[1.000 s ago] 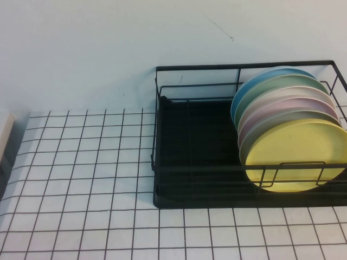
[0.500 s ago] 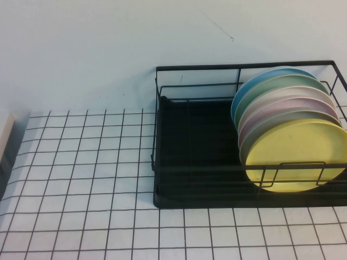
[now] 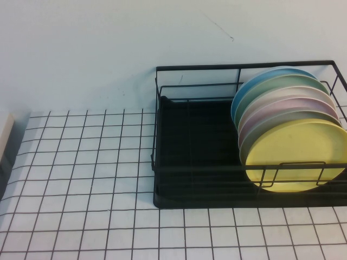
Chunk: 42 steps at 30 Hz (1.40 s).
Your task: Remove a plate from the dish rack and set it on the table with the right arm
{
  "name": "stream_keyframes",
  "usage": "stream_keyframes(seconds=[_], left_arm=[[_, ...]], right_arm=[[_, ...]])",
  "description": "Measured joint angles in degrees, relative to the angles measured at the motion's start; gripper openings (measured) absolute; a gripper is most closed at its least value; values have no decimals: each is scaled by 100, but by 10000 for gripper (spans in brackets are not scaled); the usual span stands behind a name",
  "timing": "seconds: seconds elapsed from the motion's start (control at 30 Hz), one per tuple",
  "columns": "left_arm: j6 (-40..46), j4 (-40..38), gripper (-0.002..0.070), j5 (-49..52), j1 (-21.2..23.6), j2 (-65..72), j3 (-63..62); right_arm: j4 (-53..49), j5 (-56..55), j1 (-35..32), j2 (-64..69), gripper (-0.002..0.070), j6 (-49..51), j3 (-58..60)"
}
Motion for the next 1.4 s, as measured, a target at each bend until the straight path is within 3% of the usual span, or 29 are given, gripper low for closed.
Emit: stream_keyframes(seconds=[0.23, 0.57, 0.7, 0.77, 0.9, 1.13, 1.23, 1.4], left_arm=[[0, 0, -4, 0, 0, 0, 0], [0, 0, -4, 0, 0, 0, 0], [0, 0, -4, 0, 0, 0, 0], [-16, 0, -4, 0, 0, 0, 0], [-28, 0, -4, 0, 0, 0, 0], [-28, 0, -4, 0, 0, 0, 0], [-28, 0, -4, 0, 0, 0, 0], [-28, 0, -4, 0, 0, 0, 0]], right_arm=[[-308, -1814, 0, 0, -4, -18, 47], [-358, -6319, 0, 0, -4, 356, 47], [11, -6718, 0, 0, -4, 410, 47], [117, -6486, 0, 0, -4, 427, 30], [161, -4965, 0, 0, -4, 513, -495], [-91, -1089, 0, 356, -4, 491, -2377], [-82, 111, 0, 840, -4, 93, -2899], [707, 1435, 0, 1919, -4, -1439, -3388]])
